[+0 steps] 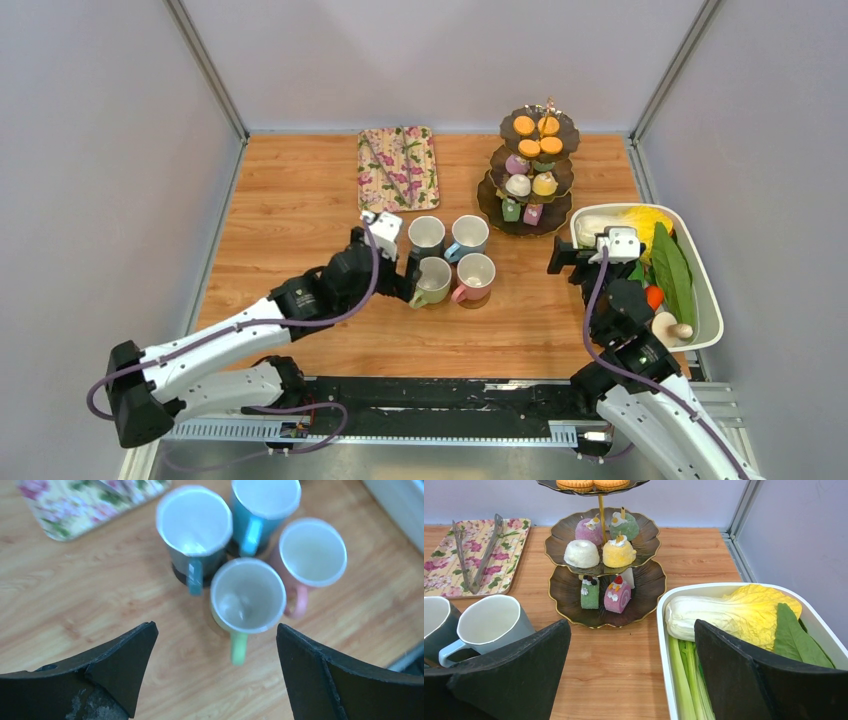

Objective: Serve the afternoon tea

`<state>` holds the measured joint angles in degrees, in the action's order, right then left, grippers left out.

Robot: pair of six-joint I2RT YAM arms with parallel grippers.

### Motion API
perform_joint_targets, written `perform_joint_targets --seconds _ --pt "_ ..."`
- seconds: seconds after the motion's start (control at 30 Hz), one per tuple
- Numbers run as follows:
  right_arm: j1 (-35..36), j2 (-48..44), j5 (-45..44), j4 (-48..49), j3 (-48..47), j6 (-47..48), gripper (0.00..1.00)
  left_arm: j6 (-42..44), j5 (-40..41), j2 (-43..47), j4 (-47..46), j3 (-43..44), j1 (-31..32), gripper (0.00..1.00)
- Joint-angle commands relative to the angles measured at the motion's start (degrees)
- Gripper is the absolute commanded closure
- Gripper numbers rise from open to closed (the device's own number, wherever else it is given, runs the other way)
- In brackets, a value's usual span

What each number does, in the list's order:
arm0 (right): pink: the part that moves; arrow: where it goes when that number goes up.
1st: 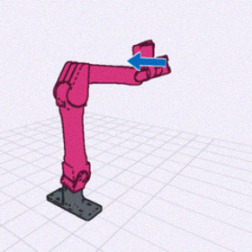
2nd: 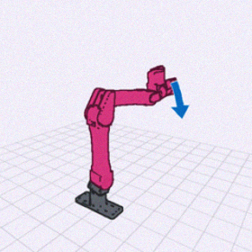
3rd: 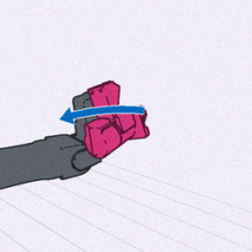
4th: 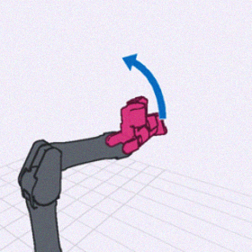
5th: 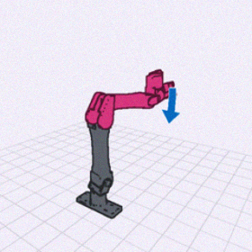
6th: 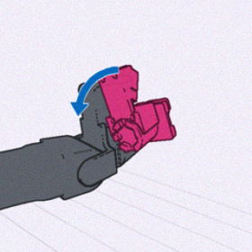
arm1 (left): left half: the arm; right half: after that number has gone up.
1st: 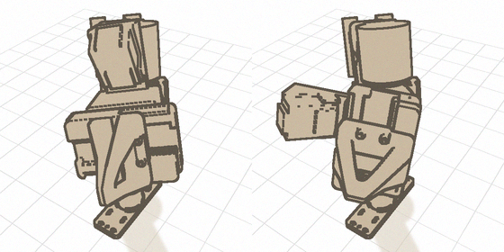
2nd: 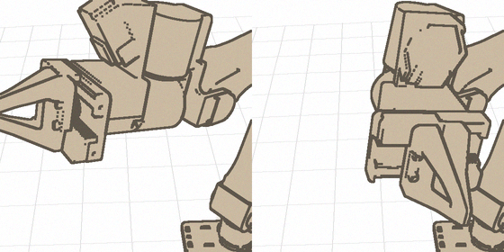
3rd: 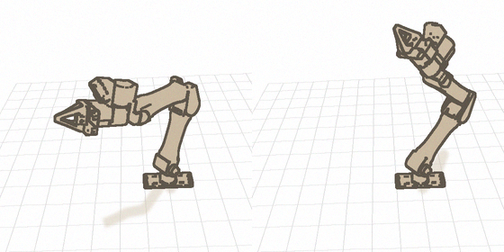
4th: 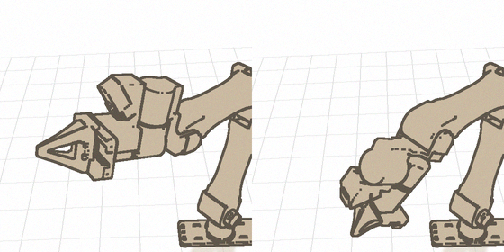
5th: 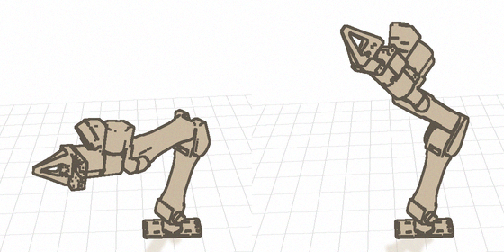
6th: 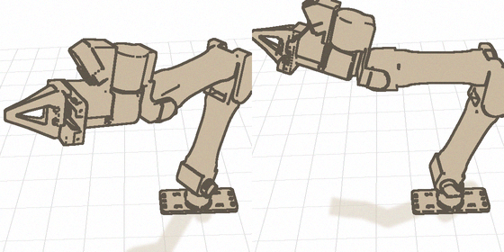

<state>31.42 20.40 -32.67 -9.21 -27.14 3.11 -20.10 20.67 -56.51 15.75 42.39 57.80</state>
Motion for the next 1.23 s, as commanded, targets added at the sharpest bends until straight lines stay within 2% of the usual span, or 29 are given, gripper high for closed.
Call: perform_joint_targets --seconds 0.0,0.2,0.33,0.5,0.63,0.87,1.2 --pt "-0.1 -1.0 -1.7 -0.7 -3.1 -1.2 0.0 0.4 4.1 3.2 4.2 6.3 -6.9 0.0" --pt "-0.1 -4.2 -4.9 -2.4 -4.5 -2.2 0.0 -0.7 7.3 12.5 5.5 4.2 -25.1 0.0" --pt "-0.1 -6.3 -9.1 -4.5 -6.0 -2.0 0.0 -0.5 15.3 20.1 7.9 4.0 -31.4 0.0" --pt "-0.1 -8.5 -13.6 -6.4 -7.9 -0.9 0.0 2.9 32.1 29.1 6.4 4.8 -32.2 0.0" --pt "-0.2 -9.7 -16.5 -6.5 -9.5 0.3 0.0 8.1 39.9 35.5 1.2 4.1 -32.3 0.0" --pt "-0.1 -10.6 -20.0 -6.4 -11.1 2.4 0.0 17.9 40.7 42.5 -8.2 2.1 -32.3 0.0" --pt "-0.1 -11.5 -22.3 -6.3 -12.0 0.6 0.0 22.5 38.2 41.7 -12.1 1.2 -32.2 0.0"
